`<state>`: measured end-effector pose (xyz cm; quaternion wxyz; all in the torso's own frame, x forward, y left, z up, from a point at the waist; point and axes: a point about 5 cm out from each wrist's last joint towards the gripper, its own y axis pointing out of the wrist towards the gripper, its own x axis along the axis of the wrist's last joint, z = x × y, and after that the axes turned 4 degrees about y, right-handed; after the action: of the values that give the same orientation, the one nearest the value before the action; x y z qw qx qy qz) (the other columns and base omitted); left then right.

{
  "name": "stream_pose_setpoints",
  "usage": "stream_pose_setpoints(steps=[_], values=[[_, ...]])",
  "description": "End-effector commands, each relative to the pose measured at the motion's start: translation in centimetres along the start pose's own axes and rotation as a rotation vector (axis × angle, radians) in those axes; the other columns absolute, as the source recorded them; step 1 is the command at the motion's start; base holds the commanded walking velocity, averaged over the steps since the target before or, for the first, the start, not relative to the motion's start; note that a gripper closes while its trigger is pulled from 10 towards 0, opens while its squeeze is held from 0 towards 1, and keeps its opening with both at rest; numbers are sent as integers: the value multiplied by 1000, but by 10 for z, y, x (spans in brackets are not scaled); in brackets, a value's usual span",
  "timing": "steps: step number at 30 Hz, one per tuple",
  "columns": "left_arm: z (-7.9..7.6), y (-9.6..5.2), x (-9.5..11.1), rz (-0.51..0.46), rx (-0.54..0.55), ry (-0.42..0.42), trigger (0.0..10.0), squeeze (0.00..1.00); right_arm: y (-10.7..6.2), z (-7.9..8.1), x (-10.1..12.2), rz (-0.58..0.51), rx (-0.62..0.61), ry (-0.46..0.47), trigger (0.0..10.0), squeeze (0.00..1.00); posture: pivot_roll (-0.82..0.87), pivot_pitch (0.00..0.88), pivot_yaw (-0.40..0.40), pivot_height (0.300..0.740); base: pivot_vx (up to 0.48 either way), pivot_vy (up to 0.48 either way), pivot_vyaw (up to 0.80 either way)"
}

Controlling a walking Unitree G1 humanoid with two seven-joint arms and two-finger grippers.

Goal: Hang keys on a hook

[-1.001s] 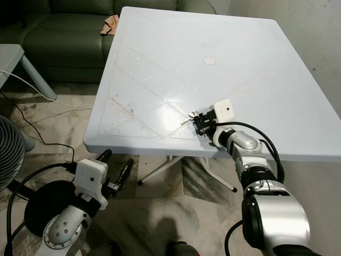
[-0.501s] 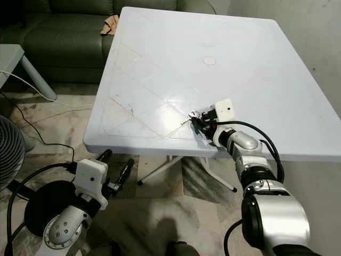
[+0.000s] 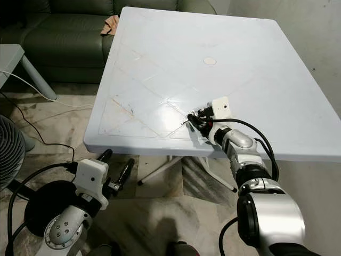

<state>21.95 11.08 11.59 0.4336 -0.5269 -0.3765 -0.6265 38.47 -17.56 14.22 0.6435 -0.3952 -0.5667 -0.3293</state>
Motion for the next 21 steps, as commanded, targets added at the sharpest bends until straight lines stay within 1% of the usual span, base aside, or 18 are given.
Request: stream_pose_setpoints(steps=[1,2,3,5,6,7,8,10,11,13,14,20,21], values=[[-1,-2,-1,8,4,3,10000,0,0,-3,3,-5,-14,-6,1922,0,13,194,-80,740,0,0,0],[-1,-2,-1,8,4,3,10000,0,-1,-3,4,-5,-17,-4,1961,0,12,194,-80,740,0,0,0],[-1,-2,-1,9,4,3,10000,0,-1,-4,4,-7,-19,-5,1373,0,12,194,-80,740,0,0,0],[-1,-2,-1,8,3,3,10000,0,-1,-5,5,-8,-21,-8,1451,0,12,194,-81,740,0,0,0],[-1,-2,-1,8,4,3,10000,0,-1,-5,4,-7,-23,-10,1882,0,12,195,-80,740,0,0,0],[-1,-2,-1,8,4,3,10000,0,-1,-5,4,-7,-23,-10,1882,0,12,195,-80,740,0,0,0],[-1,-2,-1,8,4,3,10000,0,-2,-5,4,-4,-24,-12,2353,0,12,195,-80,740,0,0,0],[-1,-2,-1,8,6,0,10000,0,-2,-5,4,-2,-26,-12,2510,0,13,195,-80,740,0,0,0],[-1,-2,-1,8,6,-1,10000,0,-2,-6,4,-1,-26,-16,2235,0,13,197,-80,740,0,0,0],[-1,-2,-1,8,7,-1,10000,0,-2,-6,4,-1,-26,-18,2235,0,13,197,-80,740,0,0,0],[-1,-2,-1,8,7,0,10000,0,-2,-6,3,-1,-26,-18,1843,0,13,197,-79,740,0,0,0],[-1,-2,-1,9,7,2,10000,0,-2,-6,3,1,-31,-19,1686,0,14,197,-79,740,0,0,0],[-1,-2,-1,9,7,1,10000,0,-2,-6,3,1,-32,-19,1020,0,14,197,-78,740,0,0,0]])
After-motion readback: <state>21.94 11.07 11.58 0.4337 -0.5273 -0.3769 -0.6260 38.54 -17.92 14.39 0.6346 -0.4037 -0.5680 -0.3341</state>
